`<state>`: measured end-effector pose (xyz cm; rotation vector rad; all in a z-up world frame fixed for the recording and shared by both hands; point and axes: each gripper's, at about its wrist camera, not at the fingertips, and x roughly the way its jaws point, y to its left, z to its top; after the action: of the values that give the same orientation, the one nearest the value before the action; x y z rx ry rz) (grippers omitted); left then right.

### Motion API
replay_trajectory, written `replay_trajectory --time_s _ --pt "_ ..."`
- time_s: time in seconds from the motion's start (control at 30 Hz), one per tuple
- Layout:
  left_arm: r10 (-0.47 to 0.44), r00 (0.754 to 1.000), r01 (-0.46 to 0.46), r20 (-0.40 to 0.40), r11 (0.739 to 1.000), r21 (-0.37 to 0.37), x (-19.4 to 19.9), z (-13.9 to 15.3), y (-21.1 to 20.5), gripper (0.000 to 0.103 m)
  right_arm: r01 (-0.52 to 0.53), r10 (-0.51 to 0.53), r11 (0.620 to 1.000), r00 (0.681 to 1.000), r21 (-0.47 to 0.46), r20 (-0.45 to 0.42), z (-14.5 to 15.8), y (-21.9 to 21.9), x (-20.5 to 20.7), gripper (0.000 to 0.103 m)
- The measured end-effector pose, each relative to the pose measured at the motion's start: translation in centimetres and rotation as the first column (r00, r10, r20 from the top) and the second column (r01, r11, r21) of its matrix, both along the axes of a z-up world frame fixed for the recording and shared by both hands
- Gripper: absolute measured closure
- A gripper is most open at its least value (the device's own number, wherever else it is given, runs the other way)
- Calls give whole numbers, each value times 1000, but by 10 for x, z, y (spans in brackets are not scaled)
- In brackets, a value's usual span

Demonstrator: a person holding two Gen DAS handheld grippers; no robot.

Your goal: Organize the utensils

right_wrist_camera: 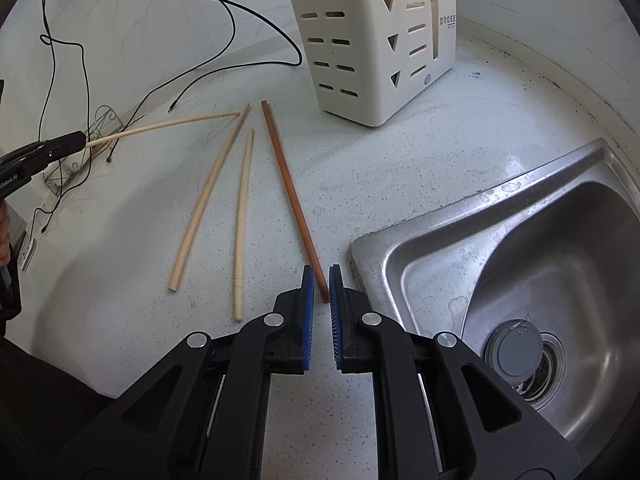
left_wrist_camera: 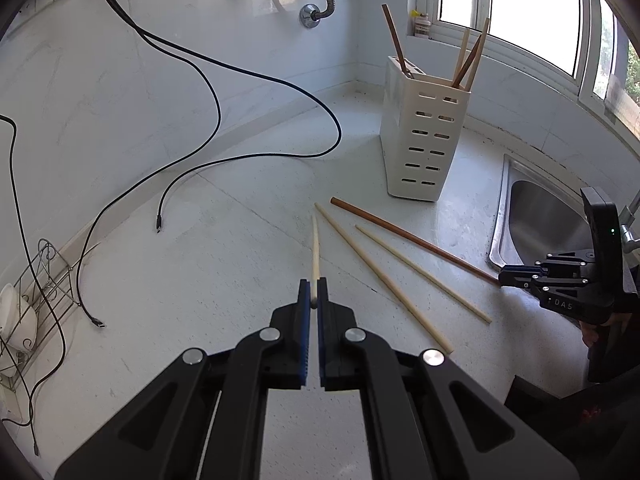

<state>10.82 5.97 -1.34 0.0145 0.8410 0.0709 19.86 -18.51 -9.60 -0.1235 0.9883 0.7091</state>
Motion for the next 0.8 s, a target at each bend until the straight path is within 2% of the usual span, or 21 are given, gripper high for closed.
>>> replay_trajectory --time_s 0.13,0.17,0.2,0.23,0.3,0.5,0.7,0.8 --pt "-4 1000 4 -3 1000 0 1 0 -1 100 -7 6 1000 1000 -9 -9 -4 1 -2 94" --pt "-6 1000 6 -4 1000 -1 1 0 -1 100 -10 10 1000 1000 -13 -11 -5 2 -2 90" --pt "-7 1000 7 -5 1000 0 1 -1 -1 100 -11 11 1000 1000 -11 -7 -5 1 -4 79" --pt "-7 1000 7 -5 1000 0 1 -1 -1 100 -11 11 1000 1000 -10 -2 -4 1 -5 73" --pt "-7 1000 7 -7 1000 -1 0 -1 0 100 -15 15 1000 1000 -15 7 -3 1 -7 73" --pt "-9 1000 9 -10 1000 -2 0 -1 0 100 -24 25 1000 1000 -14 20 -5 1 -9 83" --pt "-10 1000 10 -15 1000 -6 1 -3 -1 100 -65 77 991 992 -115 105 -4 11 -17 86" --pt "-10 1000 9 -19 1000 -7 1 -4 -2 100 -61 75 990 990 -124 118 -5 11 -17 93"
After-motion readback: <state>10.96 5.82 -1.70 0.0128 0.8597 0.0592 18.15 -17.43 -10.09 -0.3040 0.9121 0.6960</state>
